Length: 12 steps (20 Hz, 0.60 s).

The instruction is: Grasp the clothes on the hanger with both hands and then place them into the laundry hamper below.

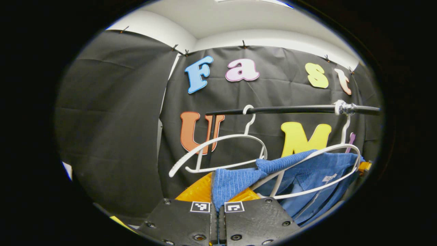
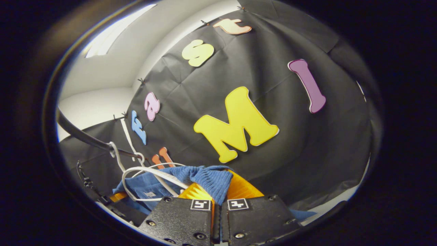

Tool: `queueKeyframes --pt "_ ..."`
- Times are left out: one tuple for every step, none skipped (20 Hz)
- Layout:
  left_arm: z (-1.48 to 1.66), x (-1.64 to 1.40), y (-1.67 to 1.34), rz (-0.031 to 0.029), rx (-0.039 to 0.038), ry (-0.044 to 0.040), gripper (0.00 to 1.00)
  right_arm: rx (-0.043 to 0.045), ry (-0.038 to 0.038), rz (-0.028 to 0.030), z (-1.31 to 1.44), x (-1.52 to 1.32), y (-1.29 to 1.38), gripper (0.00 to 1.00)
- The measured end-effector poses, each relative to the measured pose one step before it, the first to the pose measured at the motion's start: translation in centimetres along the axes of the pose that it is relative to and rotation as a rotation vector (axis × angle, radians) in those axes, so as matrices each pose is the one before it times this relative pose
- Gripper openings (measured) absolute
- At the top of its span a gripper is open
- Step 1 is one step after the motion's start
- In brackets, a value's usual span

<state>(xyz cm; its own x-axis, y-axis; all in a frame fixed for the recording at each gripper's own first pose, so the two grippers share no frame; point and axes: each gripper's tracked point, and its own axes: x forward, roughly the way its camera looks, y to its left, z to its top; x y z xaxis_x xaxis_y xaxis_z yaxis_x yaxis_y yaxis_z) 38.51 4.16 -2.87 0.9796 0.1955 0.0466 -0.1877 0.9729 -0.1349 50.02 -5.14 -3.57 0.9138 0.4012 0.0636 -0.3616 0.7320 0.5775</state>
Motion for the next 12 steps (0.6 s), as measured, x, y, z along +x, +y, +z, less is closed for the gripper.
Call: queueKeyframes --pt "-0.163 -0.080 0.033 -0.01054 -0.00730 0.00678 0.05 0.00969 0.00762 -0.00547 -0.299 0.105 -0.147 0.05" --pt "-0.310 0.015 -0.043 -0.01064 -0.01131 0.00498 0.05 0.00091 0.00560 0.00115 -0.182 0.048 -0.109 0.05" --pt "-0.263 0.033 -0.069 -0.00793 -0.00496 0.00326 0.05 -0.01422 0.00414 -0.00718 -0.378 0.001 -0.208 0.05" --pt "-0.451 0.039 0.069 -0.00374 -0.00254 0.01305 0.01 -0.02128 0.00705 -0.00600 -0.344 0.052 0.000 0.05" --pt "-0.287 -0.002 -0.030 0.00007 -0.00219 0.00791 0.01 -0.01748 0.00940 -0.00737 -0.416 0.058 -0.108 0.05" --pt "-0.248 -0.014 -0.071 -0.00345 -0.00958 0.00948 0.05 -0.00135 0.00767 -0.00596 -0.177 0.202 0.067 0.05" --pt "-0.002 0.036 -0.090 -0.00685 -0.01833 0.00553 0.01 0.00832 -0.00240 -0.00670 0.095 -0.101 -0.006 0.05" --pt "0.098 0.341 -0.018 -0.00578 -0.01339 0.01107 0.01 0.01025 -0.00096 -0.00354 0.134 0.118 -0.027 0.05" --pt "-0.115 0.262 -0.063 -0.00383 -0.00283 0.01193 0.01 0.00364 0.00446 -0.00616 -0.144 -0.007 -0.140 0.05" --pt "-0.040 0.102 0.046 -0.00296 -0.00920 0.00777 0.02 -0.00664 0.01050 -0.00909 -0.242 -0.078 -0.156 0.05" --pt "-0.356 0.039 -0.109 -0.00550 -0.00877 0.01264 0.02 -0.00844 0.00575 -0.01091 -0.299 0.101 -0.221 0.05" --pt "-0.378 0.072 0.208 0.00012 -0.02061 0.01226 0.05 -0.01087 0.00940 -0.01524 -0.272 0.051 -0.426 0.05"
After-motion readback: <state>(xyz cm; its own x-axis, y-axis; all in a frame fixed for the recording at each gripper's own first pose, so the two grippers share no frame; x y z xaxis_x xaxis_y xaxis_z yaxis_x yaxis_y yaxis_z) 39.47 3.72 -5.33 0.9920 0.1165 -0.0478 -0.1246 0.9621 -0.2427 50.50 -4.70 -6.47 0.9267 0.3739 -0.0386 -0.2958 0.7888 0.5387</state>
